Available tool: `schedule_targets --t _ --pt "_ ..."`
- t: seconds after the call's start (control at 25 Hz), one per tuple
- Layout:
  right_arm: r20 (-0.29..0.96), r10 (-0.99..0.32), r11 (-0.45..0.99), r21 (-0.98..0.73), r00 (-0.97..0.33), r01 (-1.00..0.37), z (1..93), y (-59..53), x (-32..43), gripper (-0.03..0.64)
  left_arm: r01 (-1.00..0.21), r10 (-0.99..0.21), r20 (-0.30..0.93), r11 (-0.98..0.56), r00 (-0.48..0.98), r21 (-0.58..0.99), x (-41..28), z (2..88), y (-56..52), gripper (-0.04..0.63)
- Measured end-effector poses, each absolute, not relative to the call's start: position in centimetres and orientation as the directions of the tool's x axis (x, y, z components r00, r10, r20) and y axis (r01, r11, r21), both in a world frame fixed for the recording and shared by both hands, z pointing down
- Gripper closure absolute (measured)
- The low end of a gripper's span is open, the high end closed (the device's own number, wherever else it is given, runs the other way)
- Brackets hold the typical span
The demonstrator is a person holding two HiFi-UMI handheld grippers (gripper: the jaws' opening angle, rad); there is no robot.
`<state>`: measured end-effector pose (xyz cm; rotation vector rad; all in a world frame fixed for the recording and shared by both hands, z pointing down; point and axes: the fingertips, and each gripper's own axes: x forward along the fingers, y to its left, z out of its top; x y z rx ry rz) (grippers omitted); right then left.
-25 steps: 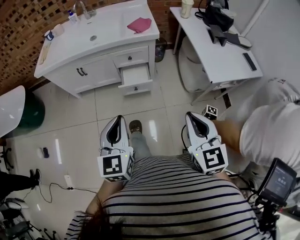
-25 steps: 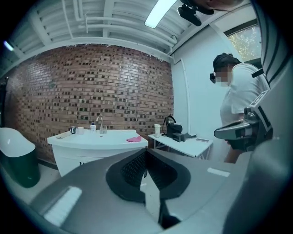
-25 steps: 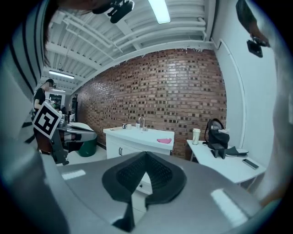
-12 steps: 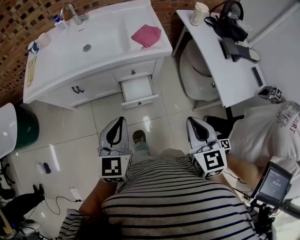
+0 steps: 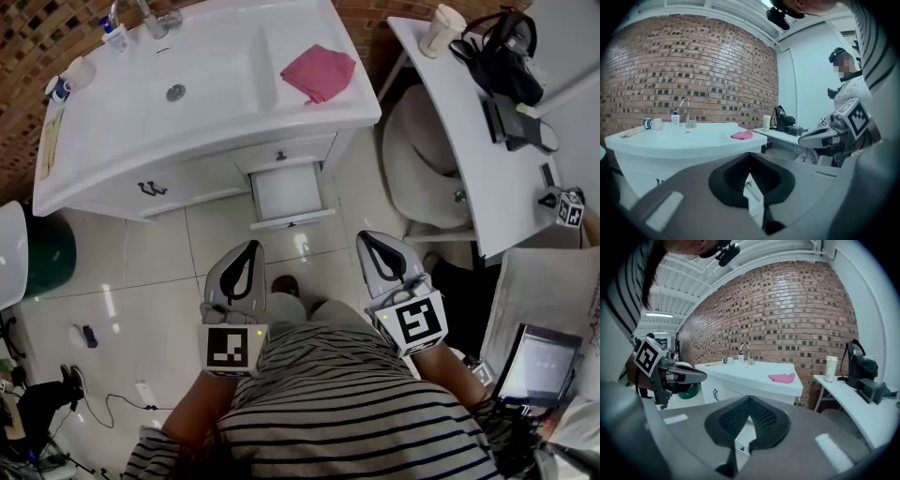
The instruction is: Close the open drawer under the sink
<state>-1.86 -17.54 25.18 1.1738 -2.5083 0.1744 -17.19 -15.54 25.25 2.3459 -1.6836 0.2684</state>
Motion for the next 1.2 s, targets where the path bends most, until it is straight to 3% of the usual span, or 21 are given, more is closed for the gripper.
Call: schedule_targets --t 0.52,0.84,1.2 --pt "0.359 -0.676 0.678 -0.040 -0.644 -0.734 61.6 -21.8 -5.3 0.620 -0.966 -0.954 0.156 -0.241 0.254 0.098 -17.6 52.5 -21.4 0.581" --pt "0.425 -0.630 0.704 -0.042 -0.650 -0.709 71.2 -21.7 -7.2 0.620 -0.979 -0.973 0.132 -0.180 0.191 0.091 -19.5 55.5 -20.0 0.580" --pt "0.421 -0.650 0.678 -0.053 -0.632 -0.733 73.2 -23.4 -7.0 0.620 -0.984 -0.971 0.164 -0.162 0.173 0.078 -19.5 57.1 -20.4 0.580"
